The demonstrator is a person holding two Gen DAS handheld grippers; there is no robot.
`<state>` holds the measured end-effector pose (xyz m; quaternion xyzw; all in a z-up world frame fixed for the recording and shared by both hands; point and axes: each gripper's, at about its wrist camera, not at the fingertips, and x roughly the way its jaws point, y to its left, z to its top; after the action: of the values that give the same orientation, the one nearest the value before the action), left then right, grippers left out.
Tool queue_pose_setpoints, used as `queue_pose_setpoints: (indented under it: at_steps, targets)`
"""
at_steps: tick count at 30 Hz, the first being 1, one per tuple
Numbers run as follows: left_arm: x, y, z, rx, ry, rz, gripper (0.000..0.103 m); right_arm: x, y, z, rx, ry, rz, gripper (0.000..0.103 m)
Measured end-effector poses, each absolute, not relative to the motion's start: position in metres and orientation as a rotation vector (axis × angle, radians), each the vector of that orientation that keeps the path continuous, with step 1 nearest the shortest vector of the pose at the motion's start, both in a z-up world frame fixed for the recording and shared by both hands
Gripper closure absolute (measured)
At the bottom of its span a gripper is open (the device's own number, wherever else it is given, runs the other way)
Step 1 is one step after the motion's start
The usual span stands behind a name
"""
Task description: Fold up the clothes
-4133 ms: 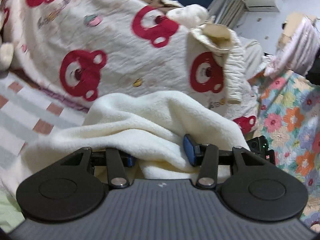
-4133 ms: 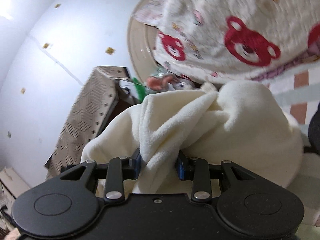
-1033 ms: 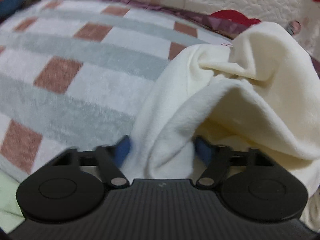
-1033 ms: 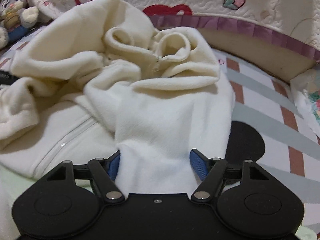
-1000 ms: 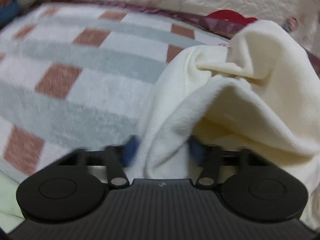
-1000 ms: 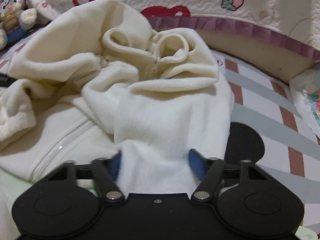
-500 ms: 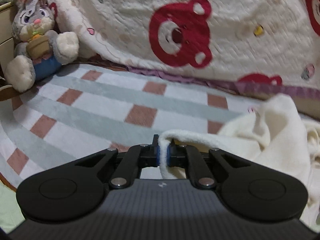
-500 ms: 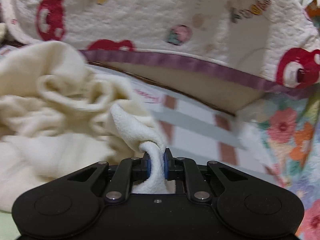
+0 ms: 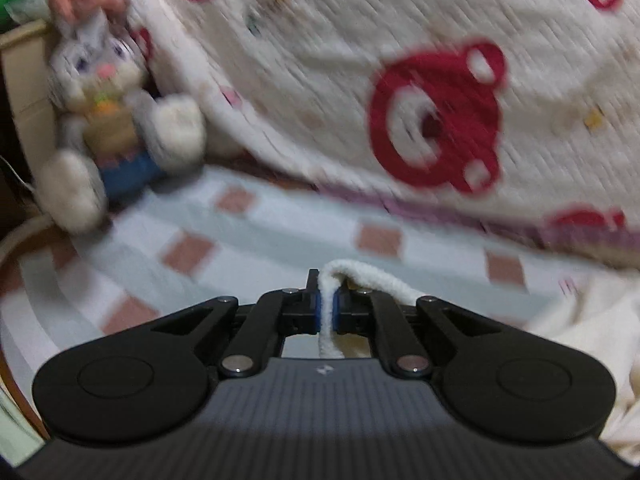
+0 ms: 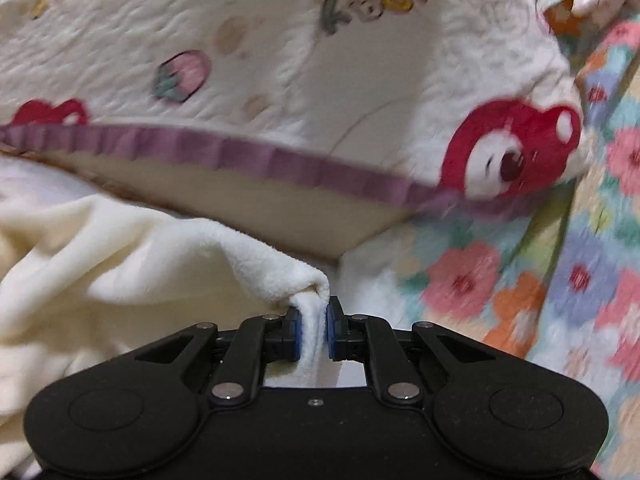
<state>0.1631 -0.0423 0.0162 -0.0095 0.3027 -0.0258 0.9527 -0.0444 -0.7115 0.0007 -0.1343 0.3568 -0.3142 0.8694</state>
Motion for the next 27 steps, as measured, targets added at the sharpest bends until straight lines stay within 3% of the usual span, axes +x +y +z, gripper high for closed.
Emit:
queue_pose_setpoints:
  at_steps: [6, 10, 13, 17, 21, 25, 27]
  targets:
    - [0.209, -0.005, 0.066, -0.131, 0.488, 0.071, 0.099, -0.003, -0.742, 0.025, -0.234, 0.687, -0.762, 0.092]
    - [0.223, -0.017, 0.04, -0.12, 0.502, 0.196, 0.098, 0.011, -0.743, 0.018, -0.179, 0.628, -0.823, 0.09]
    - [0.215, -0.021, -0.007, -0.196, 0.627, 0.169, 0.095, 0.02, -0.733, -0.015, -0.182, 0.695, -0.839, 0.073]
    - [0.18, -0.021, -0.065, -0.252, 0.771, 0.088, 0.084, 0.011, -0.705, -0.068, -0.235, 0.785, -0.764, 0.051]
    - [0.137, -0.028, -0.085, -0.304, 0.873, -0.032, 0.074, -0.017, -0.688, -0.09, -0.086, 0.803, -0.717, 0.051]
    - [0.107, -0.041, -0.074, -0.333, 0.925, -0.189, 0.06, -0.046, -0.663, -0.096, 0.114, 0.735, -0.66, 0.049]
    - [0.093, -0.052, -0.071, -0.315, 0.945, -0.245, 0.058, -0.054, -0.647, -0.1, 0.169, 0.727, -0.592, 0.049]
